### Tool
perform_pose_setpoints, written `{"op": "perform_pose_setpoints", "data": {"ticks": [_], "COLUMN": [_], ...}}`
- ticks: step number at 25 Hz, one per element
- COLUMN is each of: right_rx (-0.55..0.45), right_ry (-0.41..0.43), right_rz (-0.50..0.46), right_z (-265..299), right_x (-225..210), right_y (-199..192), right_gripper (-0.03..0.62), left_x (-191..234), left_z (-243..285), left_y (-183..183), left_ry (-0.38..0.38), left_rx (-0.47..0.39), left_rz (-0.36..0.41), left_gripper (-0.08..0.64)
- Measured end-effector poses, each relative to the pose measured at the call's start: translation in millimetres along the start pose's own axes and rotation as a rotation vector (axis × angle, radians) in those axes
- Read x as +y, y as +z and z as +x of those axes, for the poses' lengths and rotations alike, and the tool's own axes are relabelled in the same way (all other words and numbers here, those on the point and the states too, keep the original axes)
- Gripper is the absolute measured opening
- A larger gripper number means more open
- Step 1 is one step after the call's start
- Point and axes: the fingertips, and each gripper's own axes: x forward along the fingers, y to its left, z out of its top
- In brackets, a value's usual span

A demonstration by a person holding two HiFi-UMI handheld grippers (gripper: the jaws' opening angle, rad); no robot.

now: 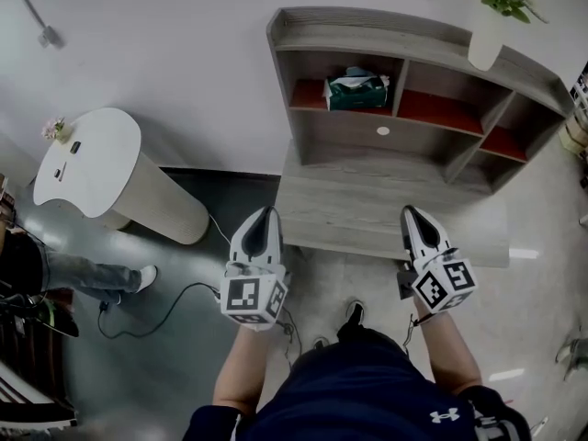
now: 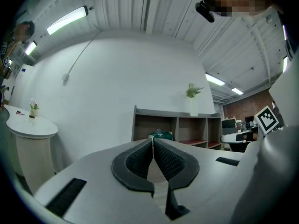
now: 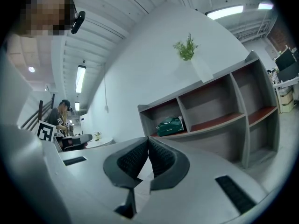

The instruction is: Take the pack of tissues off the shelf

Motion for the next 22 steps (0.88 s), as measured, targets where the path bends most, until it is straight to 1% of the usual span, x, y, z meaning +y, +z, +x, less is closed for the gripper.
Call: {"op": "perform_pose_setpoints", "data": {"ticks": [5,11,16,22], "right_rx": [0.000,-0.011,-0.018,-0.011], "right_ry": [0.028,0.048,0.039,0.010], "right_rz": [0.007,0.018,0.033,0.041], "right_z": [18.5,31.6,38.1,42.6], "right_x": [-22.8,-46.7,-65.0,-75.9], "right_y": [5.8,16.5,20.2,15.3], "right_gripper": [0.012,0.012,0.012,0.012], "left_x": [-8.2,-19.6,-27.8,-27.9], "left_z": [25.2,48.7,65.5,85.1], "left_y": [-0.3,7.1,8.0,6.7], "left_ry": [0.016,0.029,0.021,-0.007], "left_rx": [0.015,0.012,0.017,0.017], "left_rz": [0.012,0.034,0.055,0.052], "left_gripper": [0.023,0.023,0.023,0.023]}}
